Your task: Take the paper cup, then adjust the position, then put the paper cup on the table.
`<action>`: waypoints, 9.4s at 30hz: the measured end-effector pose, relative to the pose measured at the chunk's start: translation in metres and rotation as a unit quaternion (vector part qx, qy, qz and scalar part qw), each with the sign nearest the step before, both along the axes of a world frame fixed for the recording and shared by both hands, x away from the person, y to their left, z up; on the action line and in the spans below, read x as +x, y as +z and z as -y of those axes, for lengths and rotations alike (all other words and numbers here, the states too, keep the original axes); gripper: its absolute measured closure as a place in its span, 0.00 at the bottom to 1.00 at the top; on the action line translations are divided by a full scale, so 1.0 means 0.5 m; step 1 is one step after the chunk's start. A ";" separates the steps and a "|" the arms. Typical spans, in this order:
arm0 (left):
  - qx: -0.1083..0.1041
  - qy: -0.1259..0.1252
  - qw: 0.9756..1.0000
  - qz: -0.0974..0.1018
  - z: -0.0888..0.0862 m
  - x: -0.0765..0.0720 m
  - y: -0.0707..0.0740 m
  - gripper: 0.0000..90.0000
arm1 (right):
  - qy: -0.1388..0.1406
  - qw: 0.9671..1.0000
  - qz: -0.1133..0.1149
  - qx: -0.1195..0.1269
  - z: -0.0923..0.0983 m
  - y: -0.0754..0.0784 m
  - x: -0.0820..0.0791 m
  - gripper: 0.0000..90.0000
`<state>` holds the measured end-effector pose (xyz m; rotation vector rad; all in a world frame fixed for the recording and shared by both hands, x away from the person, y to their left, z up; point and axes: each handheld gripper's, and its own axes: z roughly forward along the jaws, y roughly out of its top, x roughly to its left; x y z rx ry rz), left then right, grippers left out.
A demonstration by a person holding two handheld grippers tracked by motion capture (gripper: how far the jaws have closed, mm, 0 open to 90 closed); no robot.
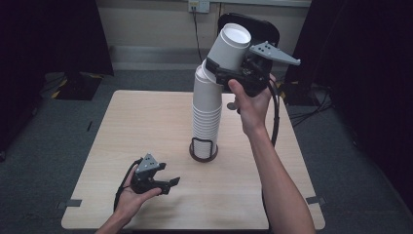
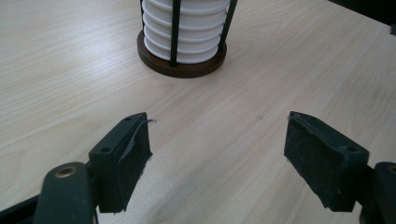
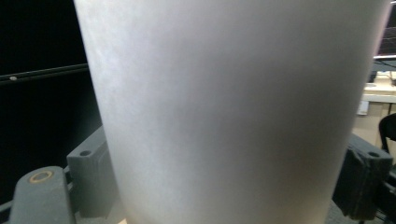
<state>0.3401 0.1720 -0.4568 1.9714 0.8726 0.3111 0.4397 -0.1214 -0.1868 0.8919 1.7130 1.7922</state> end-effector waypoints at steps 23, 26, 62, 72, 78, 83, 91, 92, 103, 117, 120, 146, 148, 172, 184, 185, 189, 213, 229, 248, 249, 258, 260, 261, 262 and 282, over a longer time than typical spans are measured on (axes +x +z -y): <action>-0.023 0.018 0.999 0.017 0.003 0.000 0.000 0.23 | -0.048 0.999 -0.023 -0.004 0.095 -0.023 -0.007 0.14; -0.022 0.021 0.999 0.027 0.005 -0.001 0.000 0.23 | -0.053 0.998 -0.028 -0.002 0.108 -0.033 -0.009 0.14; -0.093 -0.038 0.995 0.018 0.050 -0.004 0.040 0.30 | -0.038 0.989 -0.139 -0.036 0.145 -0.240 -0.084 0.14; -0.102 -0.047 0.992 0.058 0.100 0.016 0.070 0.28 | -0.031 0.986 -0.159 -0.036 0.138 -0.286 -0.102 0.14; -0.103 -0.055 0.992 0.038 0.121 0.016 0.057 0.33 | -0.026 0.985 -0.169 -0.030 0.132 -0.319 -0.121 0.15; -0.103 -0.061 0.992 0.044 0.128 0.006 0.051 0.36 | -0.021 0.983 -0.179 -0.022 0.124 -0.342 -0.134 0.15; -0.111 -0.064 0.990 0.063 0.119 0.003 0.052 0.40 | -0.009 0.981 -0.192 -0.001 0.102 -0.358 -0.152 0.15; -0.110 -0.064 0.990 0.065 0.118 0.003 0.052 0.40 | -0.008 0.982 -0.191 0.000 0.100 -0.359 -0.153 0.15; -0.127 -0.074 0.987 0.064 0.122 0.003 0.053 0.43 | 0.009 0.979 -0.203 0.015 0.083 -0.378 -0.179 0.15; -0.126 -0.091 0.984 0.083 0.140 -0.004 0.056 0.45 | 0.034 0.969 -0.234 0.064 0.079 -0.394 -0.199 0.15; -0.122 -0.094 0.984 0.089 0.145 -0.009 0.052 0.45 | 0.041 0.965 -0.247 0.074 0.072 -0.403 -0.203 0.15; -0.139 -0.072 0.977 0.142 0.147 -0.019 0.044 0.65 | 0.107 0.903 -0.359 0.211 0.049 -0.462 -0.199 0.15; -0.141 -0.072 0.976 0.147 0.151 -0.018 0.042 0.66 | 0.111 0.897 -0.370 0.216 0.047 -0.465 -0.201 0.15; -0.163 -0.052 0.970 0.171 0.151 -0.015 0.021 0.85 | 0.130 0.885 -0.394 0.211 -0.011 -0.491 -0.224 0.14; -0.170 -0.050 0.968 0.176 0.140 -0.014 0.024 0.94 | 0.158 0.877 -0.396 0.221 -0.005 -0.497 -0.215 0.11; -0.167 -0.051 0.970 0.172 0.139 -0.013 0.023 0.94 | 0.158 0.876 -0.398 0.221 -0.004 -0.497 -0.214 0.11; -0.163 -0.055 0.971 0.164 0.140 -0.012 0.023 0.94 | 0.154 0.879 -0.396 0.218 0.000 -0.497 -0.210 0.11; -0.140 -0.075 0.986 0.058 0.117 -0.011 0.026 0.94 | 0.091 0.913 -0.344 0.199 0.072 -0.470 -0.180 0.15; -0.094 -0.070 0.993 0.027 0.094 -0.002 0.043 0.95 | 0.041 0.973 -0.224 0.024 0.100 -0.444 -0.201 0.14; -0.032 -0.074 0.997 -0.008 0.074 0.017 0.046 0.96 | 0.102 0.981 -0.107 -0.124 0.076 -0.459 -0.217 0.16; -0.025 -0.079 0.996 -0.013 0.074 0.019 0.048 0.96 | 0.102 0.981 -0.107 -0.124 0.076 -0.459 -0.217 0.16; 0.002 -0.095 0.995 -0.022 0.079 0.019 0.057 0.96 | 0.128 0.962 -0.057 -0.233 0.052 -0.462 -0.237 0.19; 0.007 -0.094 0.995 -0.021 0.074 0.022 0.064 0.96 | 0.136 0.958 -0.052 -0.249 0.046 -0.464 -0.239 0.20; 0.012 -0.095 0.995 -0.021 0.073 0.022 0.066 0.96 | 0.138 0.957 -0.049 -0.251 0.044 -0.464 -0.240 0.20; 0.014 -0.096 0.995 -0.021 0.072 0.022 0.066 0.96 | 0.139 0.954 -0.039 -0.262 0.041 -0.465 -0.242 0.20; 0.058 -0.134 0.989 -0.035 0.101 0.023 0.075 0.96 | 0.171 0.885 0.068 -0.428 -0.006 -0.467 -0.276 0.20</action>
